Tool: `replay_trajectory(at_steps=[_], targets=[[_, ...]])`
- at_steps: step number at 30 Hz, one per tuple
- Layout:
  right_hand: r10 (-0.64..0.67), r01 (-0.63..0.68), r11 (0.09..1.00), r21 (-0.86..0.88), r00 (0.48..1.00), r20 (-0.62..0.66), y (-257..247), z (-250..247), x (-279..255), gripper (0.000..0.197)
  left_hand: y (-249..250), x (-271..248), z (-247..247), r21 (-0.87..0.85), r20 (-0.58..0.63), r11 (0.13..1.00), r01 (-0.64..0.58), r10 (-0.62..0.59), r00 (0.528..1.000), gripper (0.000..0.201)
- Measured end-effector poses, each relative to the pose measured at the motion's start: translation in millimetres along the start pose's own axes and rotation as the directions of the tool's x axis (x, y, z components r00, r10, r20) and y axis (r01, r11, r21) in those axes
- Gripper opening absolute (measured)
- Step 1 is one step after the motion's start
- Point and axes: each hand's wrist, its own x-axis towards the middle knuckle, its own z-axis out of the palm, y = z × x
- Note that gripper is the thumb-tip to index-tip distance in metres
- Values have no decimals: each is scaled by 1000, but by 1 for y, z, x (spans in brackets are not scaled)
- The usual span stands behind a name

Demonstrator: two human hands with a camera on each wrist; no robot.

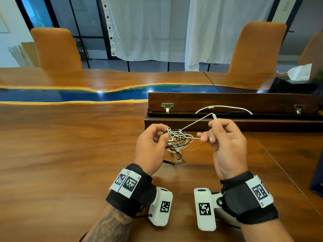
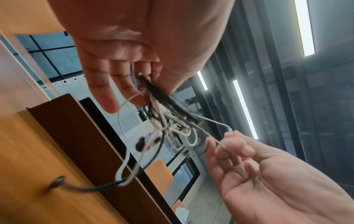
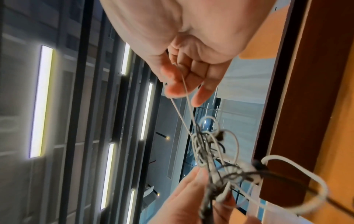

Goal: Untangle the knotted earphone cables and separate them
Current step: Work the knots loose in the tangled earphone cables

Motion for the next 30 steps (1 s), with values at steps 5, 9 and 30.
replay_trajectory(at_steps=[5,9,30], targets=[[14,-14,1000,-15,1000,-24,-1,-1,1,14,1,-1,0,1,-5,1000,1,-1,1000,18],[33,-36,991,-129,999,-25,5,-4,2,13,5,-6,5,0,-3,999,-33,33,999,19],[89,88,892,-444,927,364,16,-2,-8,27,16,-7,5,-284,48,956,80,-69,996,14]])
